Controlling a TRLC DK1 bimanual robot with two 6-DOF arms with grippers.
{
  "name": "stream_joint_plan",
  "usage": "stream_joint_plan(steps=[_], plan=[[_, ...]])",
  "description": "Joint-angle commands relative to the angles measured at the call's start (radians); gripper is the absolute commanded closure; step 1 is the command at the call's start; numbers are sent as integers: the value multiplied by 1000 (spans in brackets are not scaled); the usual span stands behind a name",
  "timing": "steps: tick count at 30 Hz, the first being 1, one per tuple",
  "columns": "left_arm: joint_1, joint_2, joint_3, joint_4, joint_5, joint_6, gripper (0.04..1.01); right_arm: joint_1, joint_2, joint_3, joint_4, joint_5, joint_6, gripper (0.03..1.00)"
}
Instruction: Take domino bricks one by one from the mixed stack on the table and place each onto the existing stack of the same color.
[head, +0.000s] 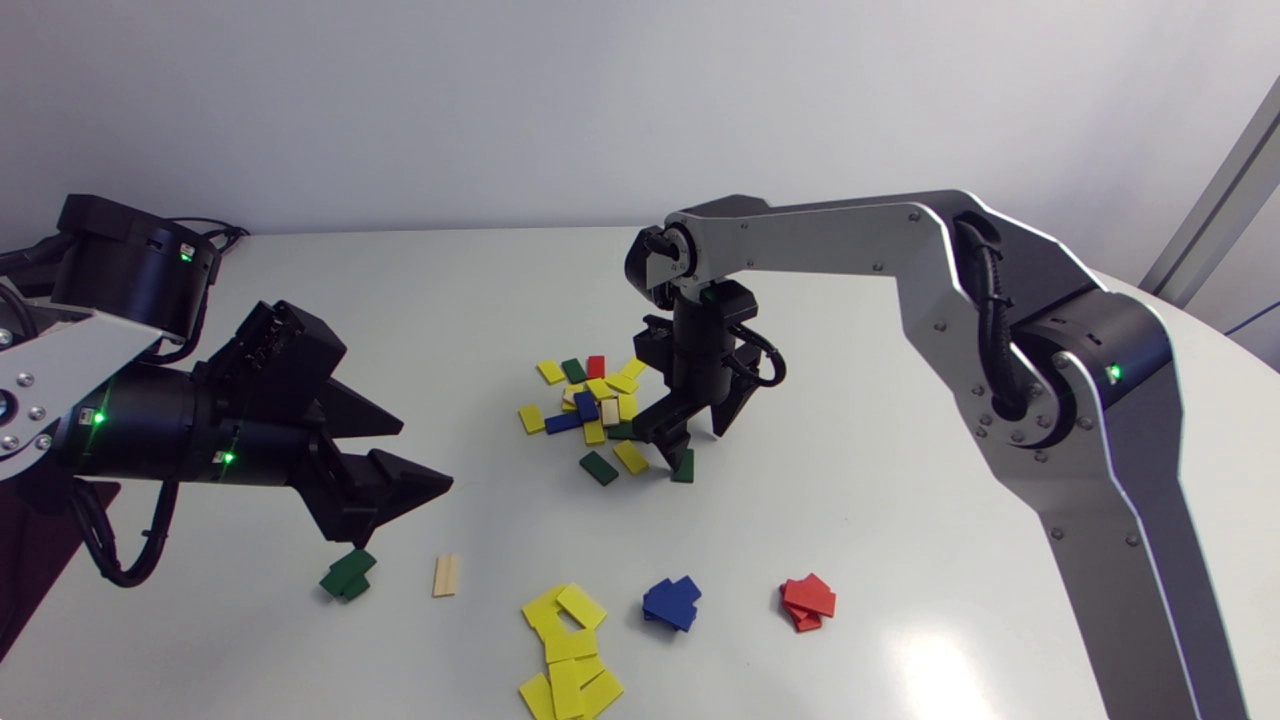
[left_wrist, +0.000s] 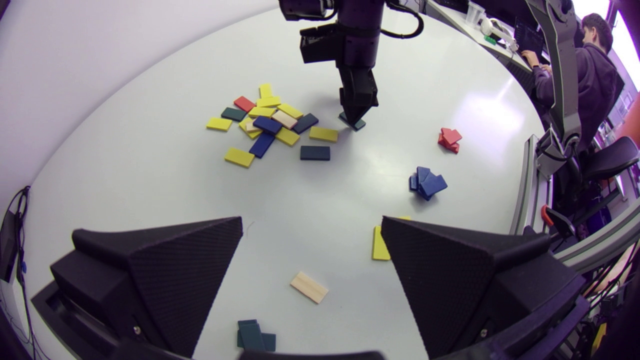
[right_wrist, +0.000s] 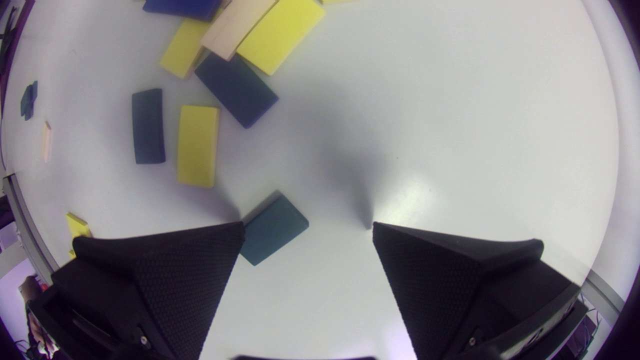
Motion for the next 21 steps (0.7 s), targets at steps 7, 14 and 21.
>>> stream_joint_plan(steps=[7,14,21], plan=[[37,-35,-26,-35,25,48,56,58,-45,-26,0,15,61,133],[51,-52,-30,-49,36,62,56,61,-34,-52,25,19,92,134],[61,-59,-27,-66,37,74,56,39,-39,-86,55,19,109,134]])
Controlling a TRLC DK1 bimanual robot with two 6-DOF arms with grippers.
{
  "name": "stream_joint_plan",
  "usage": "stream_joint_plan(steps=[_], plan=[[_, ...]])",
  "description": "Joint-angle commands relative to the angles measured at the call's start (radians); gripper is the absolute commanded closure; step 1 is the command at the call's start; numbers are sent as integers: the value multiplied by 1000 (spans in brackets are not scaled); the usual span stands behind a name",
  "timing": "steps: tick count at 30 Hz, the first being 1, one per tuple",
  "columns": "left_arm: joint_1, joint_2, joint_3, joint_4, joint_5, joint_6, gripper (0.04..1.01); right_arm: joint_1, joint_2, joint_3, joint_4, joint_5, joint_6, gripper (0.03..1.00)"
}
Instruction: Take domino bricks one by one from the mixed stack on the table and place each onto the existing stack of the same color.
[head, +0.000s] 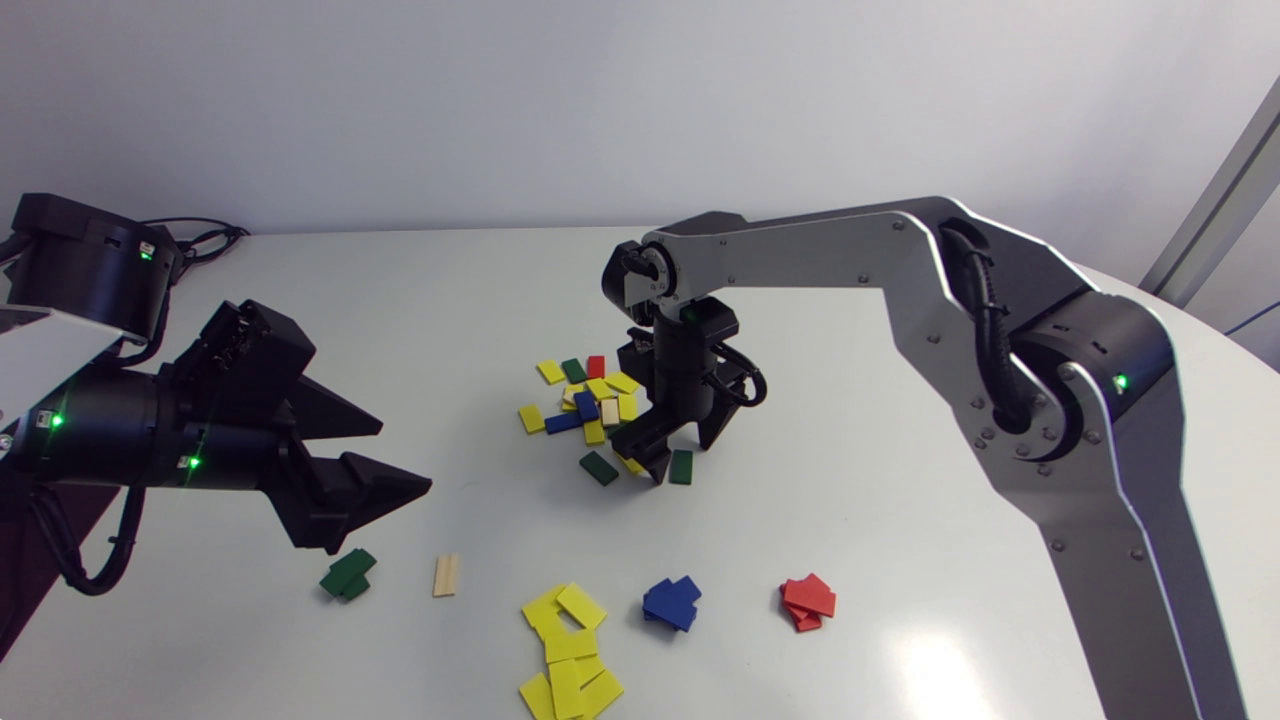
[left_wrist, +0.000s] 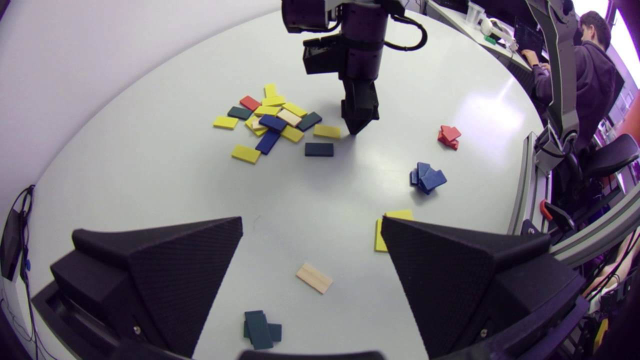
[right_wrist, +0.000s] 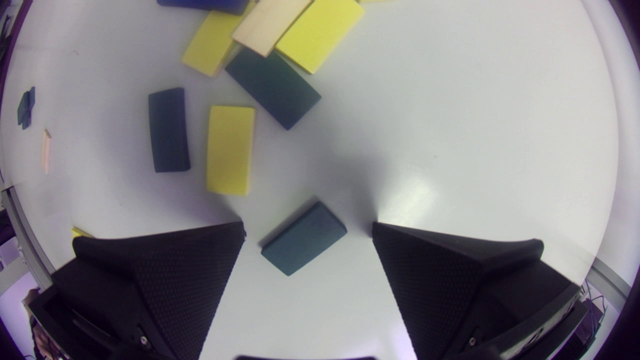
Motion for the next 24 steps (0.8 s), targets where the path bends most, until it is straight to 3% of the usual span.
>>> stream_joint_plan(steps=[1,6,12,15,17,24], plan=[[9,-15,-27,-14,11,28,56,-8,-19,-31,7,9,28,134],[8,-20,-28,-16,16,28,56,-15,-22,-52,30,7,41,233],[8,-23,-24,-25,16,28,56,-21,-38,-75,46,3,51,543],[8,-24,-18,-30,16,28,54,-24,-50,-100,60,3,52,626],[4,-24,-16,-30,16,26,56,-31,-59,-116,69,1,52,633],[-3,-20,-13,-30,17,21,56,-40,-116,-175,106,-1,54,885]])
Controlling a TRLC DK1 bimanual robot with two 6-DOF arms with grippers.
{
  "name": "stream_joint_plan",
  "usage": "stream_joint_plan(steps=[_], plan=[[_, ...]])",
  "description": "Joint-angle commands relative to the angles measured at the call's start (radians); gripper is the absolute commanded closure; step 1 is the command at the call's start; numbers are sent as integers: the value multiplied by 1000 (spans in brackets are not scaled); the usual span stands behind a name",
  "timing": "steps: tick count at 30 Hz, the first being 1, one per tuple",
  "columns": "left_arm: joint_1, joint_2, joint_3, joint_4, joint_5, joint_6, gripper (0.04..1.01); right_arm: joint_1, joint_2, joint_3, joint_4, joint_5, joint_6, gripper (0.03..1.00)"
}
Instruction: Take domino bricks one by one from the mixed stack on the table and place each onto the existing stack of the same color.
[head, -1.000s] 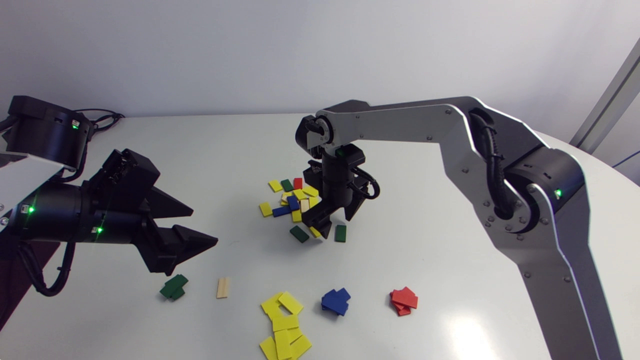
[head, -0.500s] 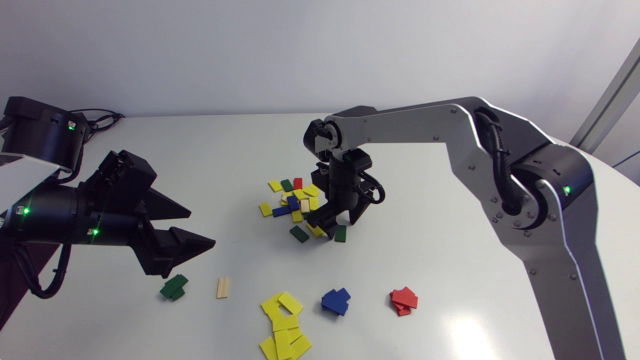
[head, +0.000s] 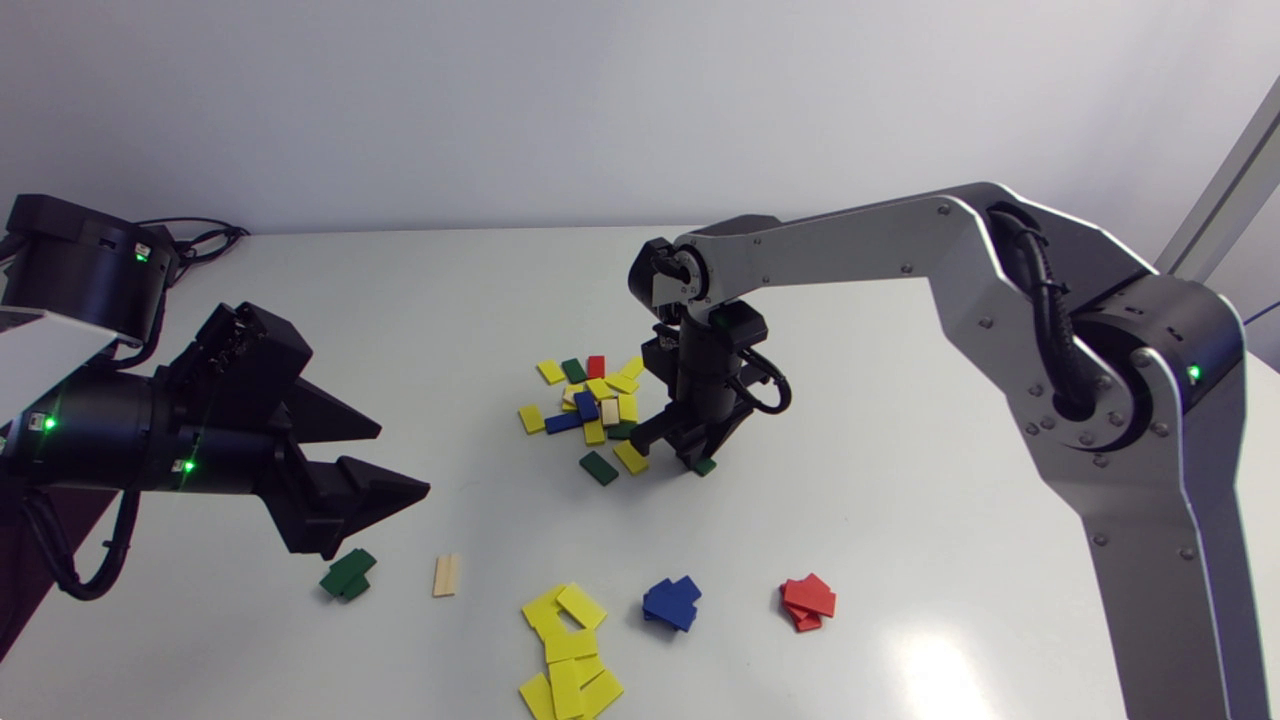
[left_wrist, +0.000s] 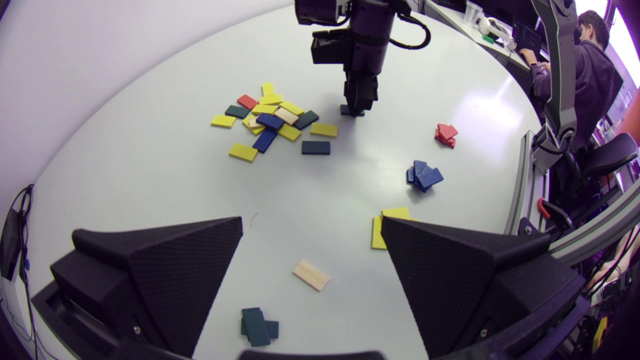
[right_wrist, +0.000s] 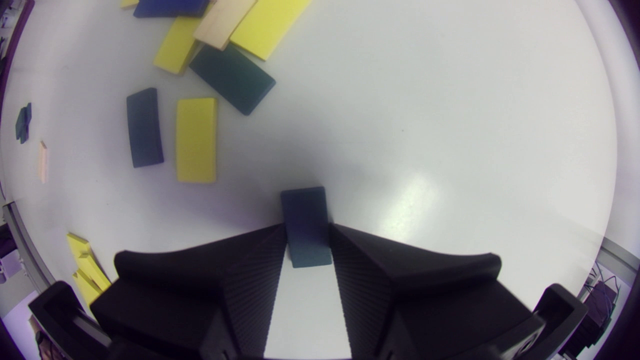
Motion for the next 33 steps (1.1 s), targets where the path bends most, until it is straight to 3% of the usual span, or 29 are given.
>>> stream_joint_plan(steps=[1,7,10,15,19,22,30,33], plan=[[-6,-10,-13,-9,13,18,56,-3,-51,-43,7,1,22,916],[-29,-2,-18,14,13,19,56,44,-181,-69,21,-12,-27,925],[-45,5,-18,24,22,27,56,83,-250,-81,34,-49,-78,925],[-53,24,-16,38,88,79,56,140,-321,-96,36,-147,-145,925],[-52,65,-19,47,147,171,56,176,-353,-130,47,-221,-204,925],[-65,113,-31,58,167,246,56,190,-365,-159,59,-252,-248,926],[-148,186,-42,57,170,409,56,247,-431,-244,93,-298,-334,926],[-168,237,-15,40,171,458,56,271,-459,-261,91,-335,-354,928]])
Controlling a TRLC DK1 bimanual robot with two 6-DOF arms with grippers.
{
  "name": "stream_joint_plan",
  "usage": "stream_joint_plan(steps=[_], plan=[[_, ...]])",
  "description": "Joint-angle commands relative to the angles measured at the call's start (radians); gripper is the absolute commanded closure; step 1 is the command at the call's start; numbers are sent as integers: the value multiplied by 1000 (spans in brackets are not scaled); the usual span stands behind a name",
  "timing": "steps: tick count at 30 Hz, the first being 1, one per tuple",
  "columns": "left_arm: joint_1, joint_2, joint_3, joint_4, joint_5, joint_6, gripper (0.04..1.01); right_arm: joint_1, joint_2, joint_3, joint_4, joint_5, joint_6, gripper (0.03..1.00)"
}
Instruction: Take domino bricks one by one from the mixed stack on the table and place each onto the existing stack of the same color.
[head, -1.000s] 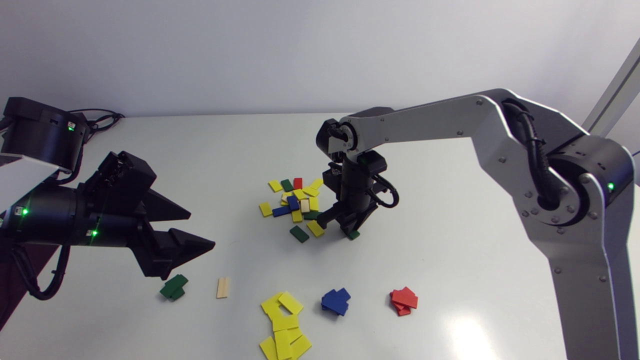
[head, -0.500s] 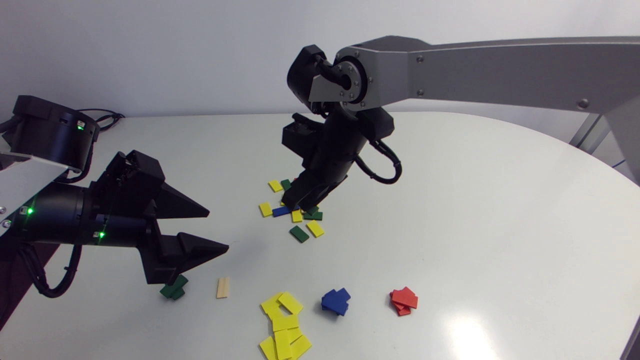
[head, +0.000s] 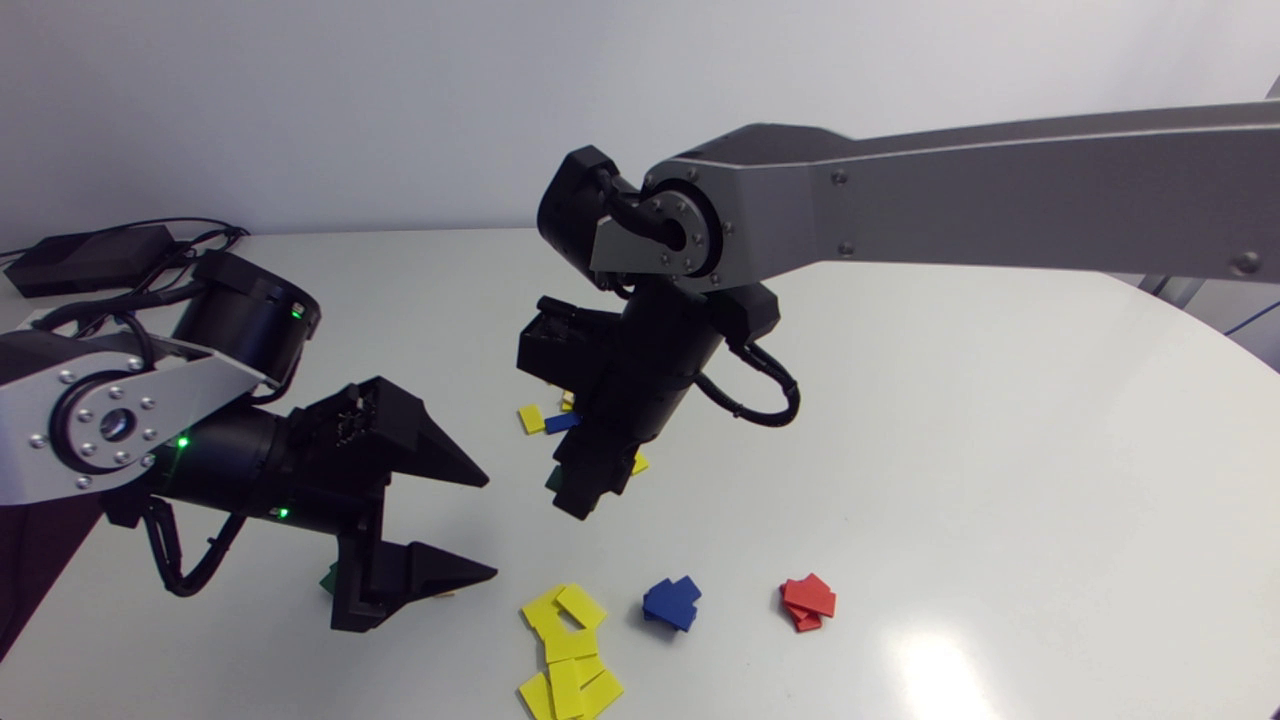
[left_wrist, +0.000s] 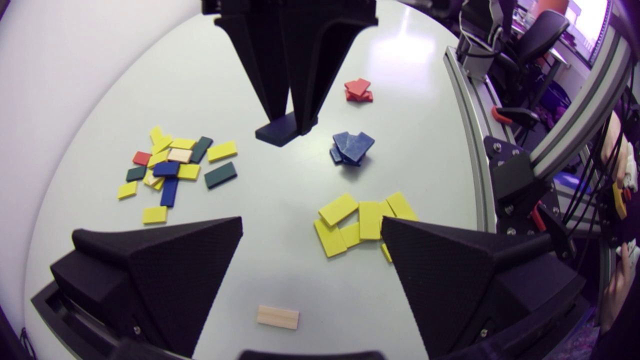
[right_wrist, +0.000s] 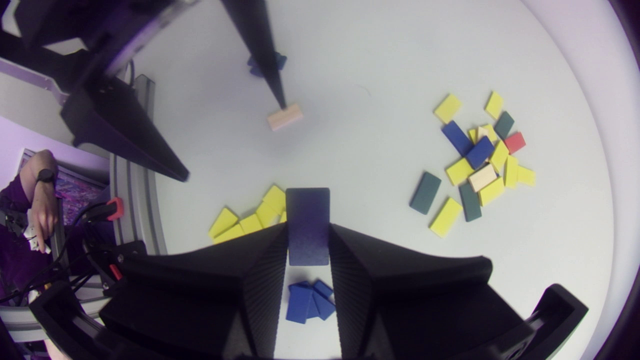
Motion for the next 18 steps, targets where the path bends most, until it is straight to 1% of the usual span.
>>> stream_joint_plan(steps=[1,3,7,8,11,13,15,18], plan=[[-17,56,21,-23,14,85,56,27,-44,-31,5,-19,-41,928],[-28,79,30,-40,18,119,56,47,-59,-45,0,-19,-49,928],[-28,108,42,-46,27,165,56,71,-76,-74,-8,-28,-63,928],[-28,117,50,-61,33,185,59,75,-78,-82,-8,-36,-72,928],[-24,139,75,-100,56,220,59,90,-79,-107,-2,-41,-87,928],[-21,142,95,-143,85,248,59,98,-78,-119,0,-45,-99,928],[-24,140,113,-182,96,269,61,99,-75,-123,2,-51,-106,930],[-37,131,135,-204,105,272,61,110,-69,-128,9,-54,-110,930]])
